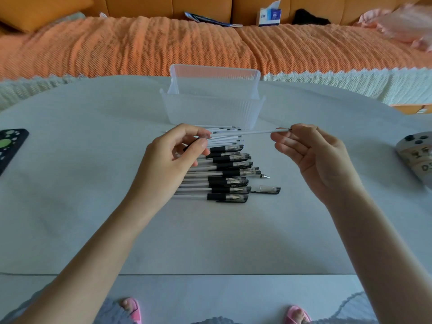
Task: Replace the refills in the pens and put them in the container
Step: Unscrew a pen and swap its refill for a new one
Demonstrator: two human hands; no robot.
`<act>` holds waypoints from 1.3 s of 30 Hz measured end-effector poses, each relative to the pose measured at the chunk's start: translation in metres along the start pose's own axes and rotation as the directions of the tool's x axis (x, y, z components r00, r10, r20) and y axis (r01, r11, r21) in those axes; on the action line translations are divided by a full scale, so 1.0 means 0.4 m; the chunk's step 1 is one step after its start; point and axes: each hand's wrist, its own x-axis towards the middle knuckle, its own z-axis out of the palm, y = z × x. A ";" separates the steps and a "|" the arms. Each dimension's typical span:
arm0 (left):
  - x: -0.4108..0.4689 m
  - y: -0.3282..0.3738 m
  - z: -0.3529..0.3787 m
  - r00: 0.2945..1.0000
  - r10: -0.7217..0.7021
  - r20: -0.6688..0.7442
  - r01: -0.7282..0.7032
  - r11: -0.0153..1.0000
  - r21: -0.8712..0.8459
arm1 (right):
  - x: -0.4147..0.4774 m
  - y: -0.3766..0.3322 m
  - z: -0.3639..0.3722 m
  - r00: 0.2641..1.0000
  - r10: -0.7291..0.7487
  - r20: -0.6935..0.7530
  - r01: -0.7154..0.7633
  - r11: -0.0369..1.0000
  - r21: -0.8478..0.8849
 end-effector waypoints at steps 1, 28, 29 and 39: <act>0.000 -0.001 0.001 1.000 0.000 0.001 0.000 1.000 -0.001 | 0.001 0.000 0.001 1.000 -0.003 0.003 0.003 1.000 0.001; -0.003 0.007 -0.008 0.999 -0.043 0.024 0.043 0.999 -0.002 | 0.008 0.012 0.001 0.999 0.033 -0.010 -0.032 0.999 0.012; -0.004 0.009 -0.009 0.999 -0.042 0.029 0.042 0.999 -0.005 | 0.008 0.013 0.002 0.999 0.036 -0.009 -0.036 0.999 0.007; -0.006 0.007 -0.014 1.000 -0.016 0.015 0.015 0.997 0.072 | 0.011 0.013 -0.005 1.000 0.025 -0.010 -0.026 0.997 -0.075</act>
